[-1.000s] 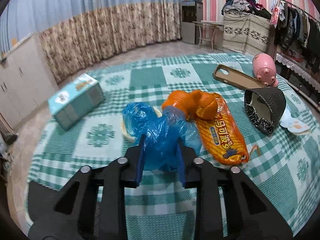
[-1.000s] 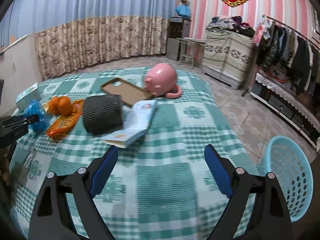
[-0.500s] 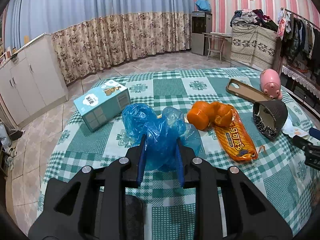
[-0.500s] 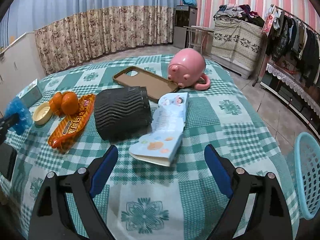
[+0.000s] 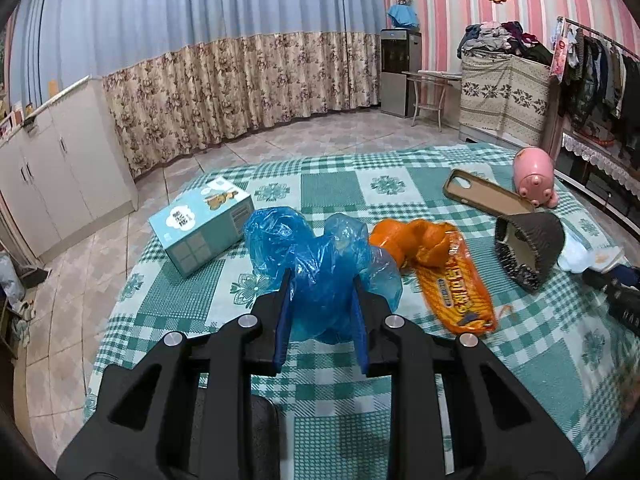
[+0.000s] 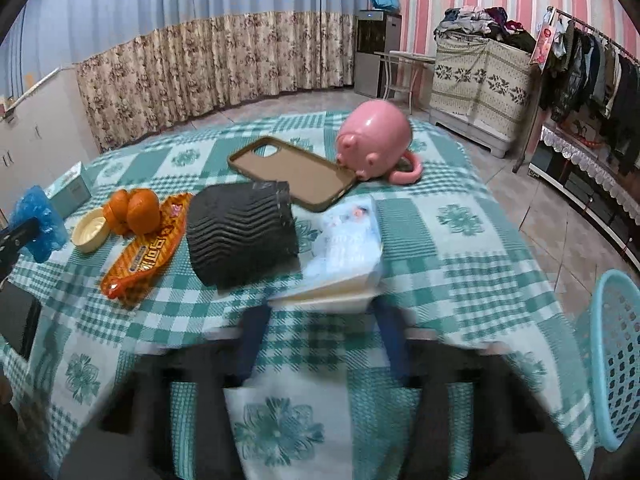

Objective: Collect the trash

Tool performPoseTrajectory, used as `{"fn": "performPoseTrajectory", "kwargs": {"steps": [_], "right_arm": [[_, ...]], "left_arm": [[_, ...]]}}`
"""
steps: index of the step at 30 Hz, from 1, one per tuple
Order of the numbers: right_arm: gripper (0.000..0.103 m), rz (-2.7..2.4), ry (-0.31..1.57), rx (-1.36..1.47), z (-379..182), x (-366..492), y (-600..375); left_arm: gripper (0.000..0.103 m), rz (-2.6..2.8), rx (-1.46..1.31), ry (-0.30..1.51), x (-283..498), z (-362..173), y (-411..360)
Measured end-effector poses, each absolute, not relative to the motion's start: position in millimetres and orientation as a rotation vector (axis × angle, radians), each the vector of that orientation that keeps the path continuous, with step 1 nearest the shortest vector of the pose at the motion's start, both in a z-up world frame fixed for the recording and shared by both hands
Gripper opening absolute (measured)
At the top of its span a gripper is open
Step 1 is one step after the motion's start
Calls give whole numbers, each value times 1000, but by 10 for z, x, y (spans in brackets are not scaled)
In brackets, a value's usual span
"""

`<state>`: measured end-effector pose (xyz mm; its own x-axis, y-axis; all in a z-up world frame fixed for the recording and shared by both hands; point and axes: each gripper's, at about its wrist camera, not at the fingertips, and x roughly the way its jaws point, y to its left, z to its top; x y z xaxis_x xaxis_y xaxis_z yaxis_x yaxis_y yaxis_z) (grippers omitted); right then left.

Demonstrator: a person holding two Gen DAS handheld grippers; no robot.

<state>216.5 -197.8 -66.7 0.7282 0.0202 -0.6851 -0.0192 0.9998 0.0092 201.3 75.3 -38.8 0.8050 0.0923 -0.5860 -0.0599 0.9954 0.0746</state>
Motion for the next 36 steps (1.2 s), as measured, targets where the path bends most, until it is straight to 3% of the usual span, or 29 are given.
{"fn": "performPoseTrajectory", "kwargs": {"steps": [8, 21, 30, 31, 32, 33, 34, 36], "right_arm": [[14, -2, 739, 1, -512, 1869, -2384], [14, -85, 706, 116, -432, 1553, -3298], [16, -48, 678, 208, -430, 1528, -3402], [27, -43, 683, 209, -447, 1548, -3368], [58, -43, 691, 202, -469, 1587, -3295], [73, -46, 687, 186, -475, 1617, -3201], [82, -44, 674, 171, -470, 1631, -3131], [82, -5, 669, 134, -465, 1686, -2940]], "left_arm": [[24, 37, 70, 585, 1857, -167, 454], [24, 0, 95, 586, 1697, -107, 173], [24, -14, 124, 585, 1674, -91, -2], [24, -15, 127, 582, 1670, -88, -16], [24, -17, 128, 581, 1667, -88, -25], [24, -19, 128, 581, 1672, -91, -29], [24, -20, 129, 582, 1677, -94, -29], [24, -21, 129, 581, 1682, -95, -28]]}}
